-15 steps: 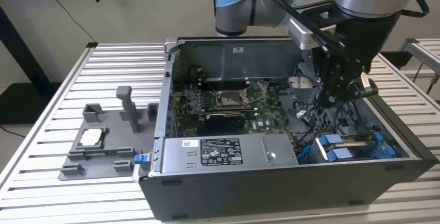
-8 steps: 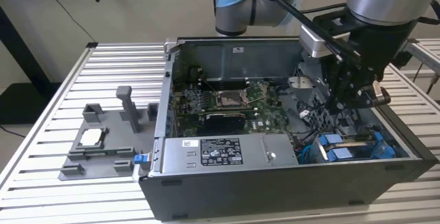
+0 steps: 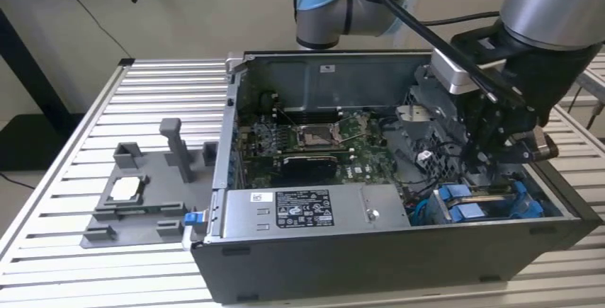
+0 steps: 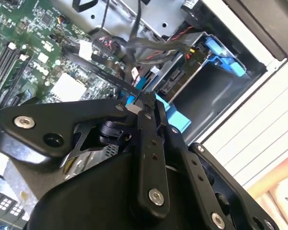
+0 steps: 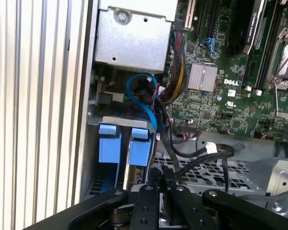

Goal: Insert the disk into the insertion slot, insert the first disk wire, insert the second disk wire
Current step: 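Insert the second disk wire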

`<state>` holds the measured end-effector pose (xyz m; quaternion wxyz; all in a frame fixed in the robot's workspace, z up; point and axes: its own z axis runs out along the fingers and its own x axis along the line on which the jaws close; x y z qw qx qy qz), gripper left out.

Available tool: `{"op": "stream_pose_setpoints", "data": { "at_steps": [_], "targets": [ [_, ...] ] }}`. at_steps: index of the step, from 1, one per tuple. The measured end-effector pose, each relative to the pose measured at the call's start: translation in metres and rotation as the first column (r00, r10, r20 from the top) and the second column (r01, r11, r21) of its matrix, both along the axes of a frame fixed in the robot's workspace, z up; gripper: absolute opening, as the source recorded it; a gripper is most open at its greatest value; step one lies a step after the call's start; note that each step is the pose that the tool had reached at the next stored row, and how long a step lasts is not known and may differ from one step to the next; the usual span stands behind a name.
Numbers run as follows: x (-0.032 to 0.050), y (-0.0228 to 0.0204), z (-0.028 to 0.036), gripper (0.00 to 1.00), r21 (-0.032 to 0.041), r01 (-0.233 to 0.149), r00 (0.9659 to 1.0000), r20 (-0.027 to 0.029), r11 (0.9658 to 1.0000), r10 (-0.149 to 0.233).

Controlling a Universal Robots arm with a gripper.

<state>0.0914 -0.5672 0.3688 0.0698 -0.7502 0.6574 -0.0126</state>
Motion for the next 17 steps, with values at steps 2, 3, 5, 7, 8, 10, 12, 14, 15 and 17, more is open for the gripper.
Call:
{"op": "stream_pose_setpoints", "data": {
  "at_steps": [2,3,5,7,8,10,12,14,15,17],
  "targets": [
    [0.0036,-0.0035,-0.0011,0.16,0.0032,0.000,1.0000,-0.0011,1.0000,0.000],
    [0.0052,-0.0047,-0.0019,0.16,0.0047,0.000,1.0000,-0.0015,1.0000,0.000],
    [0.0083,-0.0060,-0.0042,0.16,0.0102,0.000,1.0000,-0.0017,0.9999,0.000],
    [0.0113,-0.0063,-0.0069,0.16,0.0184,0.001,1.0000,-0.0016,0.9998,-0.001],
    [0.0121,-0.0064,-0.0083,0.16,0.0224,0.003,1.0000,-0.0016,0.9997,-0.003],
    [0.0128,-0.0065,-0.0110,0.16,0.0289,0.012,0.9999,-0.0017,0.9995,-0.012],
    [0.0130,-0.0065,-0.0138,0.16,0.0313,0.028,0.9996,-0.0018,0.9991,-0.028],
    [0.0131,-0.0065,-0.0150,0.16,0.0312,0.051,0.9987,-0.0017,0.9982,-0.051],
    [0.0132,-0.0065,-0.0153,0.16,0.0308,0.060,0.9982,-0.0017,0.9977,-0.060],
    [0.0137,-0.0065,-0.0157,0.16,0.0274,0.069,0.9976,-0.0038,0.9973,-0.068]
  ]
}}
